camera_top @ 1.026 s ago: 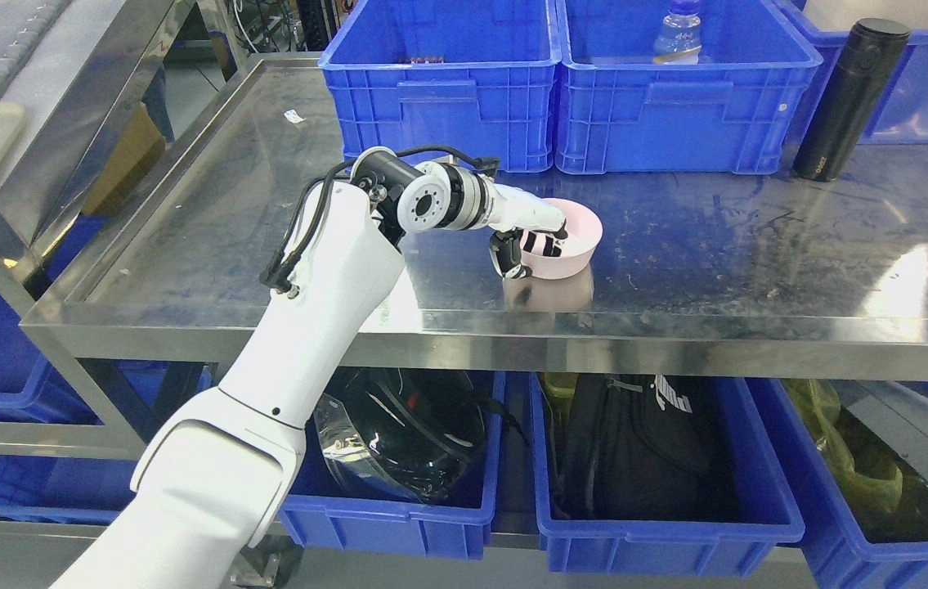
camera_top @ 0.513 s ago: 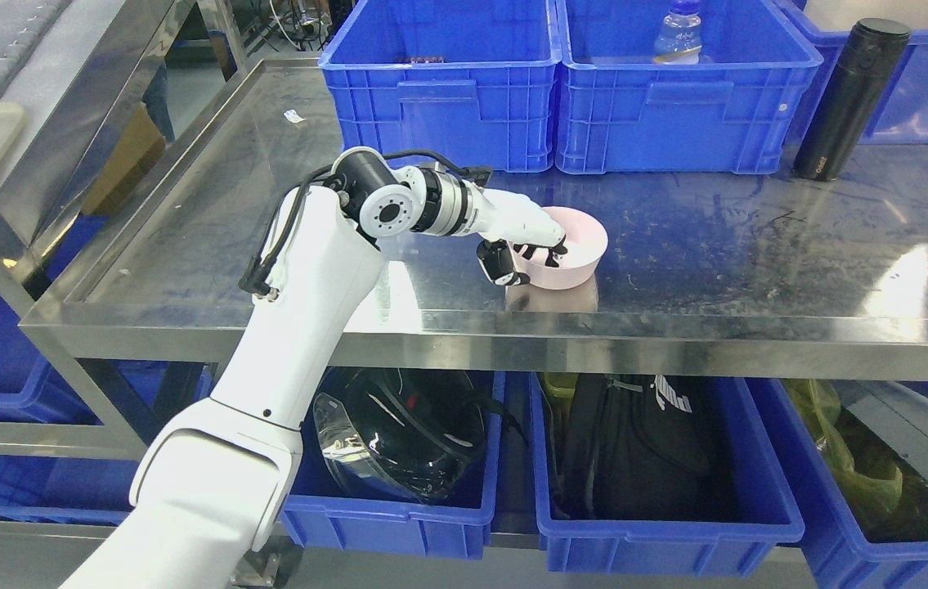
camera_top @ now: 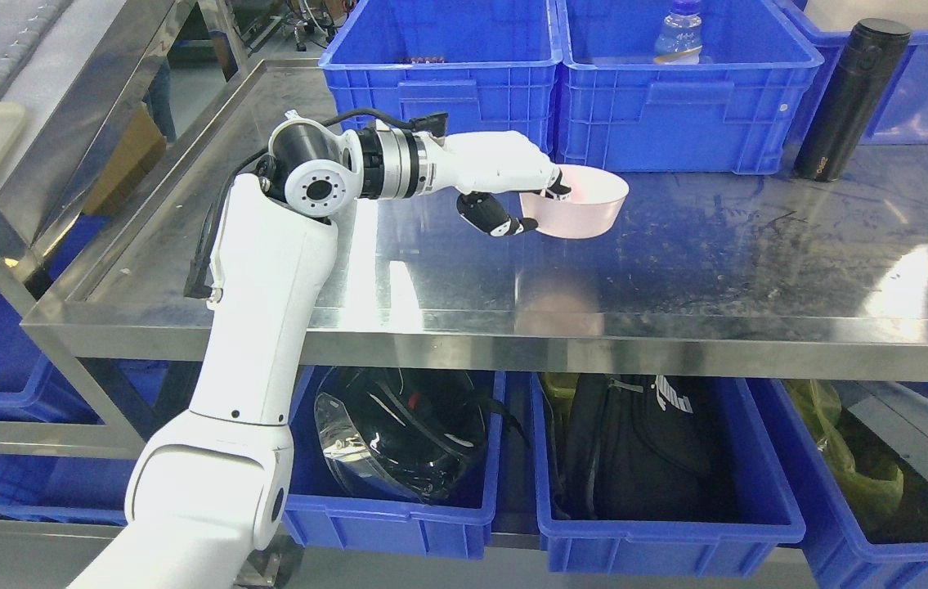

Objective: Stack pink IKEA bowl on shelf middle layer
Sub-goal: 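Lift the pink bowl off the shelf with the left hand, then hold the pink bowl raised in the left hand while the robot drives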

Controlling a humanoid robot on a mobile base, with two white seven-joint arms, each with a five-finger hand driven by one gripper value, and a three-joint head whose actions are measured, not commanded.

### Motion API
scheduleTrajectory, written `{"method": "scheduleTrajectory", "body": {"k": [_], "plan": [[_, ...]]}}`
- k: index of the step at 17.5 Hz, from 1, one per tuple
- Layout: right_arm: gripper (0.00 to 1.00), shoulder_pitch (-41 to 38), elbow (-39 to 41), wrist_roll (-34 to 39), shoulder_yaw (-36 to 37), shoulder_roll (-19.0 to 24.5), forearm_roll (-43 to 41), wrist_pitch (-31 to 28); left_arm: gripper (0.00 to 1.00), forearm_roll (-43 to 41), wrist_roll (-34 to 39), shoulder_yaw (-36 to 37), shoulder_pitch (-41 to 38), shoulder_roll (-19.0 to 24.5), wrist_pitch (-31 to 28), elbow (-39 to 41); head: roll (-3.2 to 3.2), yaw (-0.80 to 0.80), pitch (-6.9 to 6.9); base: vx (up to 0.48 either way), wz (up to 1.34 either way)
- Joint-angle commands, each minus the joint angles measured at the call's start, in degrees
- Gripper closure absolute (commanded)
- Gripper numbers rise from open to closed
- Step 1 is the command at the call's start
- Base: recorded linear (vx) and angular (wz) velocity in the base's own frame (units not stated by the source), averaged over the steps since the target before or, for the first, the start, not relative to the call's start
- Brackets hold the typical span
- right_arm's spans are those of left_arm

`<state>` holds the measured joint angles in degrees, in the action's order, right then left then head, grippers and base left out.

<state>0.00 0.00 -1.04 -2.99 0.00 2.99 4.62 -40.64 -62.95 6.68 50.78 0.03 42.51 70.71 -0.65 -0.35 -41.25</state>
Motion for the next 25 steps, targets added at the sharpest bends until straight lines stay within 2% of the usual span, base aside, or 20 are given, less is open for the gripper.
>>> {"method": "scheduleTrajectory", "body": {"k": [1, 8, 19, 25], "plan": [[0.0, -0.2, 1.0, 0.0, 0.0, -1.0, 0.0, 0.0, 1.0, 5.3, 0.1, -8.9, -3.2, 1.0, 2.5, 11.6, 0.0, 0.0, 0.0, 0.0, 0.0], [0.0, -0.3, 1.0, 0.0, 0.0, -1.0, 0.0, 0.0, 0.99, 5.4, 0.3, -8.4, -7.3, 1.0, 2.5, 12.3, 0.0, 0.0, 0.0, -0.006, 0.43], [0.0, -0.3, 1.0, 0.0, 0.0, -1.0, 0.0, 0.0, 0.98, 5.5, 2.0, -5.5, -7.3, 1.0, 2.5, 13.1, 0.0, 0.0, -0.02, 0.048, 1.65], [0.0, -0.3, 1.0, 0.0, 0.0, -1.0, 0.0, 0.0, 0.98, 5.5, 2.4, -4.1, -7.3, 1.0, 2.5, 13.8, 0.0, 0.0, -0.02, 0.118, 0.98]]}}
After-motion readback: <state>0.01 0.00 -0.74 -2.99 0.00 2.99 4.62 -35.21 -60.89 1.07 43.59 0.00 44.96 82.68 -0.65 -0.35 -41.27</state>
